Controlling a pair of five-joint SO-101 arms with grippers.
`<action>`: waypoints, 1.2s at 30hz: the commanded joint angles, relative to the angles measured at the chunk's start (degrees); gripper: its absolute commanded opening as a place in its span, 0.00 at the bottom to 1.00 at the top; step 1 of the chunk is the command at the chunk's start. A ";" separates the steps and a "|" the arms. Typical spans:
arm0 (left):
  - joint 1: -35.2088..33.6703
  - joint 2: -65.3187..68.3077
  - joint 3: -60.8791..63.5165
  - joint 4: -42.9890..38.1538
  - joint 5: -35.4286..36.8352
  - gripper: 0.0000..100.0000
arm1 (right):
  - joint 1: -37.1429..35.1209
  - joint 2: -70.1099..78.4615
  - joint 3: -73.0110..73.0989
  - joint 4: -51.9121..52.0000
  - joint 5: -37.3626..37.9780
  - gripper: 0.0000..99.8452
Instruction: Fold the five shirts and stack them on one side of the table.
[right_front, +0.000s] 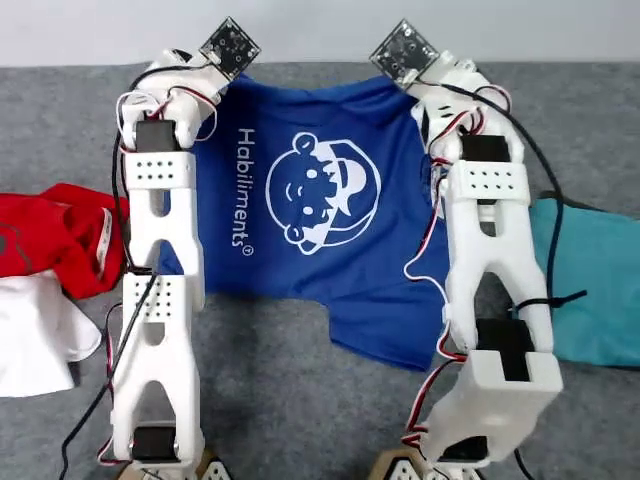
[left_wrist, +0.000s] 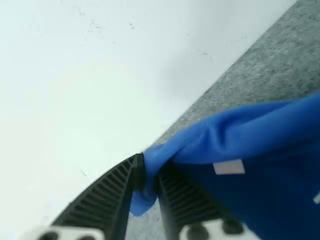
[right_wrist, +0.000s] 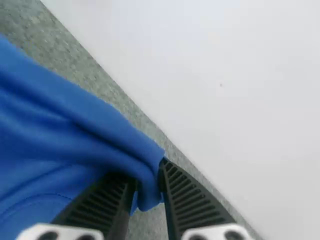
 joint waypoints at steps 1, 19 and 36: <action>1.23 -1.05 -4.00 8.62 -0.79 0.00 | 1.19 -0.75 -0.26 5.14 3.52 0.01; -2.99 -5.01 -3.03 38.77 -21.71 0.01 | 1.10 -8.48 -2.37 50.15 11.34 0.02; -3.60 -34.20 46.81 38.51 -29.54 0.01 | -0.13 -11.65 -2.37 73.45 10.81 0.02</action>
